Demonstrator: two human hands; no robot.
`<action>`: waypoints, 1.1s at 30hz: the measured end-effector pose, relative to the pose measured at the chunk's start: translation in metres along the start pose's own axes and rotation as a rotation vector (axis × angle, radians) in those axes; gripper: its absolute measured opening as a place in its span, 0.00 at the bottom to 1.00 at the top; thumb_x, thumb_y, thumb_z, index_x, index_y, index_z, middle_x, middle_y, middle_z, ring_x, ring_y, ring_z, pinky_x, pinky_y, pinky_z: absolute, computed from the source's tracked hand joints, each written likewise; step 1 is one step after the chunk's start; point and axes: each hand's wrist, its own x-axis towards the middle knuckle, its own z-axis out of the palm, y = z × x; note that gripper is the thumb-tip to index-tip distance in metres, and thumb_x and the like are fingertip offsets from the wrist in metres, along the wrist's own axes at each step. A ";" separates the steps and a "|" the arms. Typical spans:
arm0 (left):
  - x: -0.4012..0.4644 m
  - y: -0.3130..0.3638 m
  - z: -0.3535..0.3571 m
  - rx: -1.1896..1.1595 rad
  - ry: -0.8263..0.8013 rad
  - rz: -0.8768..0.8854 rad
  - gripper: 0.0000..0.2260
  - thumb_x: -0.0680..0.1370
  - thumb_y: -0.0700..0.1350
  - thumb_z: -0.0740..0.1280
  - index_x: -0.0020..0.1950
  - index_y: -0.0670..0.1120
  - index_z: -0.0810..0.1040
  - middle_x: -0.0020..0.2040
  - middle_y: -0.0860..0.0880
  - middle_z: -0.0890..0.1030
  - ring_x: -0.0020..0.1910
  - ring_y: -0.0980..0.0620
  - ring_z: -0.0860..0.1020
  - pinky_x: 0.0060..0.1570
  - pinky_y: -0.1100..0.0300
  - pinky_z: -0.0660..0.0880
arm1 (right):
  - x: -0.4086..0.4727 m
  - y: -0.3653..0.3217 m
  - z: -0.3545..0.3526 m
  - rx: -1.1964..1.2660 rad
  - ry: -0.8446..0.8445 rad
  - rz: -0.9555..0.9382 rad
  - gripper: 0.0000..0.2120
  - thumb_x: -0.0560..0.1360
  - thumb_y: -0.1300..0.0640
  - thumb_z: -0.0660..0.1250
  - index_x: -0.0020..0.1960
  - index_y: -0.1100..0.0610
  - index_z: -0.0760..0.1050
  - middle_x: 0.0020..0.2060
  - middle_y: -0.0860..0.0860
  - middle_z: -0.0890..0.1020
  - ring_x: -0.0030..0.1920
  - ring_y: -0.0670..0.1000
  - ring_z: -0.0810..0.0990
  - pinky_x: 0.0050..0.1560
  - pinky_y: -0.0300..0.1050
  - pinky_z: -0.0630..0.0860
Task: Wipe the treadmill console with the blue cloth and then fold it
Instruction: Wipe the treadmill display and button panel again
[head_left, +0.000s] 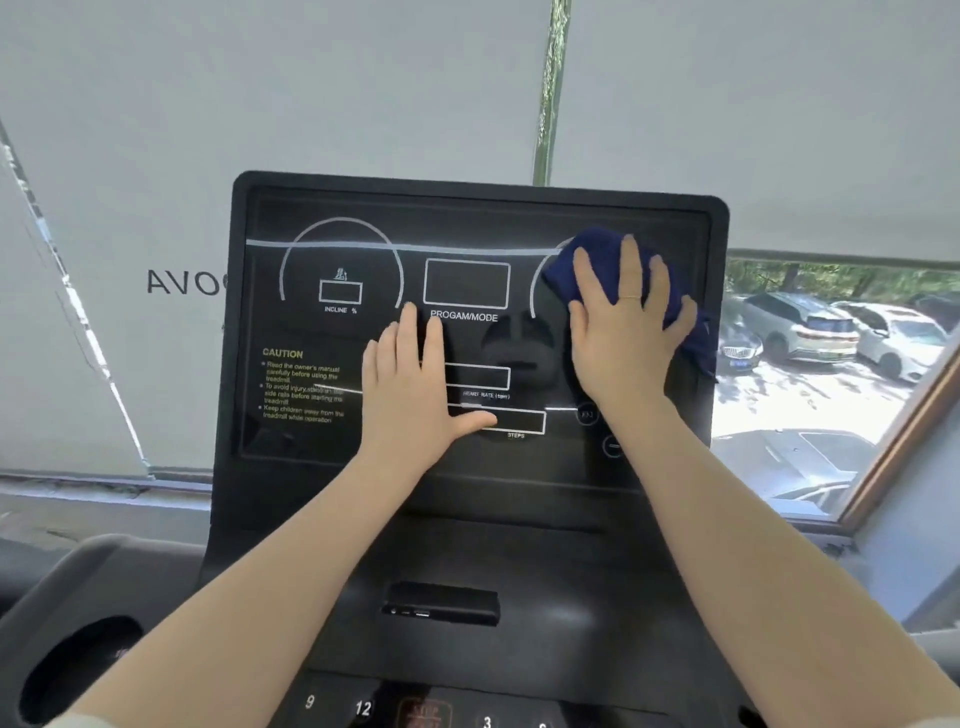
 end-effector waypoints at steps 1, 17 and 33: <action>0.001 0.003 0.002 0.023 -0.003 0.014 0.52 0.60 0.68 0.71 0.73 0.38 0.61 0.73 0.36 0.60 0.70 0.36 0.62 0.69 0.43 0.57 | -0.004 -0.007 0.003 0.006 0.020 -0.026 0.23 0.79 0.51 0.57 0.73 0.44 0.61 0.75 0.56 0.57 0.73 0.63 0.55 0.65 0.69 0.53; 0.008 0.002 0.010 0.069 -0.003 0.021 0.53 0.56 0.70 0.70 0.70 0.35 0.65 0.70 0.32 0.65 0.69 0.34 0.63 0.70 0.42 0.52 | 0.067 0.008 -0.010 0.061 0.025 0.018 0.20 0.81 0.48 0.50 0.73 0.39 0.58 0.76 0.51 0.53 0.75 0.57 0.49 0.69 0.63 0.44; 0.006 0.004 0.007 0.074 -0.020 0.032 0.53 0.57 0.69 0.71 0.71 0.36 0.63 0.71 0.33 0.62 0.70 0.35 0.62 0.70 0.43 0.53 | 0.059 0.053 -0.016 0.041 0.017 -0.003 0.20 0.81 0.46 0.52 0.72 0.39 0.60 0.76 0.50 0.53 0.75 0.57 0.50 0.68 0.63 0.47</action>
